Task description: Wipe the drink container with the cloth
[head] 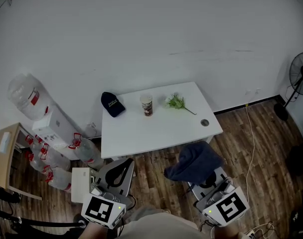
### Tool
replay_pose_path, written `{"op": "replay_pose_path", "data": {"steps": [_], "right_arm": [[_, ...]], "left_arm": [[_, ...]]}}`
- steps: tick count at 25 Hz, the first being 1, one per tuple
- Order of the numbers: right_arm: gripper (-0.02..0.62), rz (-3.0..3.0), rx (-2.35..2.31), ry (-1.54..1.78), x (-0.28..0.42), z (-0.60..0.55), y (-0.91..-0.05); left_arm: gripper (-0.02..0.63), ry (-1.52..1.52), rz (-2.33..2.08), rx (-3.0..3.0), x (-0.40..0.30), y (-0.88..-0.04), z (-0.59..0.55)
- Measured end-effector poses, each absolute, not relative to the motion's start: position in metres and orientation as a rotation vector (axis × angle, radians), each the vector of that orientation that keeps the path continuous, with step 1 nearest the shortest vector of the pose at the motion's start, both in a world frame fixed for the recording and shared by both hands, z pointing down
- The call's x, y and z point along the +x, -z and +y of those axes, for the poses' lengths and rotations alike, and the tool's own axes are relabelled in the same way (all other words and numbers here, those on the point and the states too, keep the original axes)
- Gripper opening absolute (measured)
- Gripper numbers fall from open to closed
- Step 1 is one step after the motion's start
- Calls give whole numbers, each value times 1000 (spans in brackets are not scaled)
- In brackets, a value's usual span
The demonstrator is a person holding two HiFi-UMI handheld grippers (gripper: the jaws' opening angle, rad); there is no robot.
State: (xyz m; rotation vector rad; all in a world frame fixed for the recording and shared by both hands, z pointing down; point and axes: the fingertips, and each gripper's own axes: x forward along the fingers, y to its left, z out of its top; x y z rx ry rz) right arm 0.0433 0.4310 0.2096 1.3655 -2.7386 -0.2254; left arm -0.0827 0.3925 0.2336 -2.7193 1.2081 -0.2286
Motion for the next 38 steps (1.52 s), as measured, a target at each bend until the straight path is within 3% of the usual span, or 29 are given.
{"op": "replay_pose_path", "data": {"steps": [9, 10, 11, 12, 25, 38], "right_arm": [[44, -2701, 1393, 163, 63, 417, -221], [44, -2693, 1394, 156, 65, 414, -224], [44, -2688, 1394, 150, 65, 411, -227], [44, -2684, 1392, 144, 65, 409, -230], [44, -2644, 1371, 112, 42, 337, -257], [44, -2600, 1330, 20, 2, 162, -280]], "left_arm": [[22, 160, 1308, -2707, -79, -233, 375], [86, 153, 1325, -2680, -79, -233, 371], [210, 156, 1331, -2652, -78, -235, 367], [285, 153, 1338, -2636, -75, -235, 364], [291, 129, 1360, -2656, -103, -270, 288], [291, 150, 1335, -2734, -133, -281, 113]]}}
